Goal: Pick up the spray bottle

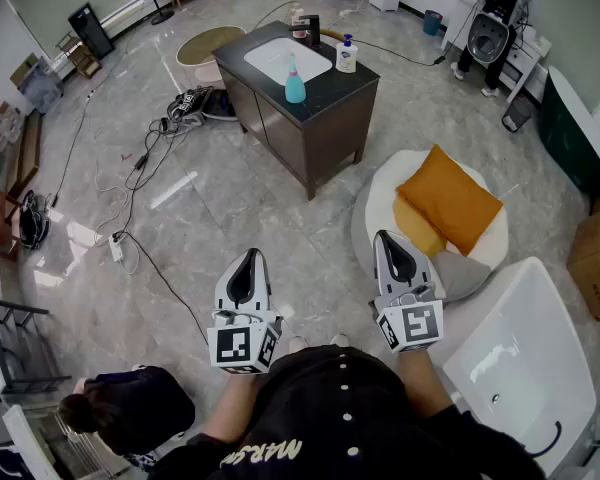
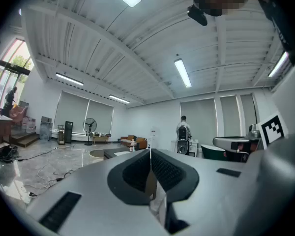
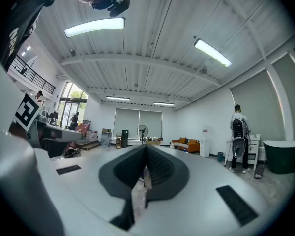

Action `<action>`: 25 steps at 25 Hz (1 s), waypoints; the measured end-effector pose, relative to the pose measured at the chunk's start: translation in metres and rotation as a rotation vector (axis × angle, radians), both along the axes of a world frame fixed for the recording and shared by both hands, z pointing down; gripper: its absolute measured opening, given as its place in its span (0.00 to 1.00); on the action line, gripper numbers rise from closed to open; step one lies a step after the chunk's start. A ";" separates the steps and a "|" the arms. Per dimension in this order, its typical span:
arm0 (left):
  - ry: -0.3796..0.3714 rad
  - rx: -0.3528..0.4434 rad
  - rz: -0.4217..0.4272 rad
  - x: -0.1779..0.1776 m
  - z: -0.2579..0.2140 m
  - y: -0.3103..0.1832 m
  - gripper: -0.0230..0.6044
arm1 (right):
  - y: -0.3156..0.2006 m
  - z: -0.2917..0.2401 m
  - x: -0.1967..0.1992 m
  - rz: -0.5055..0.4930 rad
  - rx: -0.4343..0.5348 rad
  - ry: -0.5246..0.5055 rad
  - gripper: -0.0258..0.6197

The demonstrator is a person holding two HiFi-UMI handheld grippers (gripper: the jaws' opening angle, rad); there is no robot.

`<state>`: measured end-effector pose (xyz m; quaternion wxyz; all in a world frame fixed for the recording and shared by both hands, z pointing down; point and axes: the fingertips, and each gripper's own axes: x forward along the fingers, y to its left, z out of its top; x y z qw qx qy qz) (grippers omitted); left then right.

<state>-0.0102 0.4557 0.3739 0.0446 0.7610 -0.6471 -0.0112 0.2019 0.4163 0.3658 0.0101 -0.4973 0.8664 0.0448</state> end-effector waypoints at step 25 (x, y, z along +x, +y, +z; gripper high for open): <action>-0.005 -0.004 -0.051 0.027 0.022 -0.044 0.06 | -0.055 0.033 0.035 -0.027 -0.048 -0.037 0.03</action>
